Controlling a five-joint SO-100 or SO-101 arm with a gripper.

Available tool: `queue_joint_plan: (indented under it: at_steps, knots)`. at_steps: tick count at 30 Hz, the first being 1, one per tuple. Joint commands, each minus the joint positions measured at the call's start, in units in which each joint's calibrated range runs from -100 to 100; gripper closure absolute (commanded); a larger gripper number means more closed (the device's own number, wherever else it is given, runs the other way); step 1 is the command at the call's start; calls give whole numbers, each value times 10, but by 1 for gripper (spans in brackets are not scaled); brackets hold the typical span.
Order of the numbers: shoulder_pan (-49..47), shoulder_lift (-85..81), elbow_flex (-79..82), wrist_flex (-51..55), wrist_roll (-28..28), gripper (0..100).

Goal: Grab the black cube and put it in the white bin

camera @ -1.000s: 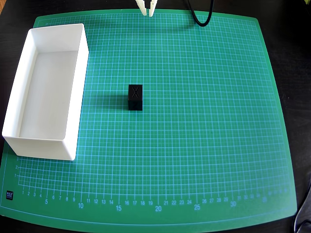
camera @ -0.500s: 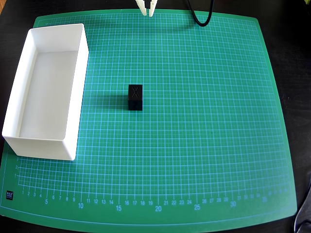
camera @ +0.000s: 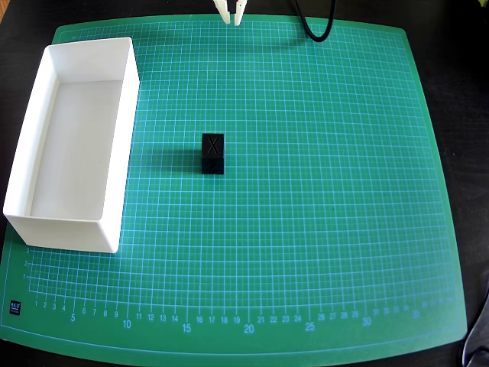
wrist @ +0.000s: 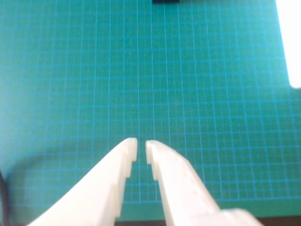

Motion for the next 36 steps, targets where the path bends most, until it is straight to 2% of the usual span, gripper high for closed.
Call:
queue_joint_plan:
  at_steps: [1, 4, 7, 11, 16, 18, 23, 30, 36]
  knots:
    - [0, 1, -52, 24, -2, 99]
    - [8, 9, -122, 102, -2, 95]
    - [32, 90, -215, 141, -1, 91]
    - [36, 351, -410, 139, 3, 89]
    - [33, 737, -732, 148, -2, 89]
    - [33, 852, -849, 148, -2, 88]
    - [33, 1045, -1087, 150, -22, 78]
    - [15, 1175, -1184, 149, -39, 77]
    - [15, 1237, -1187, 149, -8, 77]
